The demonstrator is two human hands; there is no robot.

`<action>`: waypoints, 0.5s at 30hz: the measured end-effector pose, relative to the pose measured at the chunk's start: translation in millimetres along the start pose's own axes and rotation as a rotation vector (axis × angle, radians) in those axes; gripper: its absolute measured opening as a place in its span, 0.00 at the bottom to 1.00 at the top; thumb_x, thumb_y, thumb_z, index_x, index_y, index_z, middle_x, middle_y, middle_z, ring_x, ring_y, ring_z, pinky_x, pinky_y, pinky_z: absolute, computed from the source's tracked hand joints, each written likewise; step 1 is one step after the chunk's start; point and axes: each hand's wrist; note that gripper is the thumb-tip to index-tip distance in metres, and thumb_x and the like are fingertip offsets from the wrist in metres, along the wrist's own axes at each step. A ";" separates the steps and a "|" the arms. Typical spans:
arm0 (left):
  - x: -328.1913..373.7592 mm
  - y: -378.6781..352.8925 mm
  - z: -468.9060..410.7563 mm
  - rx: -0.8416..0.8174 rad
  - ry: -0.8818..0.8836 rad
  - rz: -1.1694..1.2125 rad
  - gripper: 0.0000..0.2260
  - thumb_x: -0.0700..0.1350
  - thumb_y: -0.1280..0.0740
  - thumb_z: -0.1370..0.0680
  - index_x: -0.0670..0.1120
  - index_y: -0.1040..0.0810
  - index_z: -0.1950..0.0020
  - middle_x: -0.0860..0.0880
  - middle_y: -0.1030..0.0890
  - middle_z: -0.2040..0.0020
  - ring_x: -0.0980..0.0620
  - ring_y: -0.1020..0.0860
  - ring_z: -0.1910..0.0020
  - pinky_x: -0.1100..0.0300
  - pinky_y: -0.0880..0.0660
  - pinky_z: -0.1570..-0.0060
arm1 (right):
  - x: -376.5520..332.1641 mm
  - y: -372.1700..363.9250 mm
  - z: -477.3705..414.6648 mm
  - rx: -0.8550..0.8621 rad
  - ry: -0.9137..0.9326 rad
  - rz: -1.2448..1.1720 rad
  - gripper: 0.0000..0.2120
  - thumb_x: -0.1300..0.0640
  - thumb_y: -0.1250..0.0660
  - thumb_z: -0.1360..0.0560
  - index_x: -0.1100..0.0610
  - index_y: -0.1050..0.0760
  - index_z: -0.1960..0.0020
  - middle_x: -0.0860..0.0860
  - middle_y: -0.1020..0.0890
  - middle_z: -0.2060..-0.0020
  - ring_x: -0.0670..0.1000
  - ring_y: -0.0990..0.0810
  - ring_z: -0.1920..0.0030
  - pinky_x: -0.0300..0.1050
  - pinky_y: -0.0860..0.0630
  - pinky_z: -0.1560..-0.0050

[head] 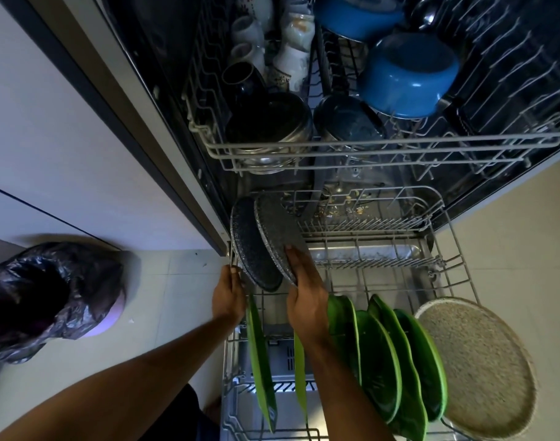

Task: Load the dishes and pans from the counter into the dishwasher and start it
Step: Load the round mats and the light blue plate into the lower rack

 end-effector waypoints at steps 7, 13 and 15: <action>-1.6 0.5 2.7 0.001 0.008 -0.006 0.13 0.51 0.51 0.14 0.47 0.30 0.46 0.45 0.20 0.56 0.50 0.21 0.57 0.62 0.30 0.63 | 13.5 -8.2 -17.5 -0.043 -0.187 -0.078 0.29 0.55 0.47 0.25 0.47 0.33 0.24 0.48 0.27 0.28 0.53 0.26 0.30 0.50 0.28 0.31; 0.7 0.1 0.4 -0.001 -0.009 -0.008 0.13 0.51 0.51 0.14 0.47 0.30 0.46 0.46 0.20 0.56 0.50 0.21 0.56 0.62 0.30 0.62 | 15.9 -15.1 -34.3 -0.204 -0.227 -0.045 0.33 0.65 0.38 0.22 0.43 0.40 0.21 0.48 0.34 0.24 0.55 0.30 0.28 0.57 0.28 0.31; -2.0 -0.2 -1.6 0.001 -0.006 -0.001 0.13 0.51 0.51 0.14 0.46 0.30 0.46 0.45 0.20 0.56 0.50 0.21 0.56 0.62 0.30 0.62 | 12.8 -15.6 -34.2 -0.225 -0.266 -0.062 0.33 0.64 0.38 0.22 0.43 0.41 0.21 0.48 0.34 0.23 0.56 0.30 0.28 0.57 0.29 0.31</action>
Point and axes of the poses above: each hand's wrist, its own z-axis away from the middle knuckle, its own y-axis out of the back of the hand, x = y × z
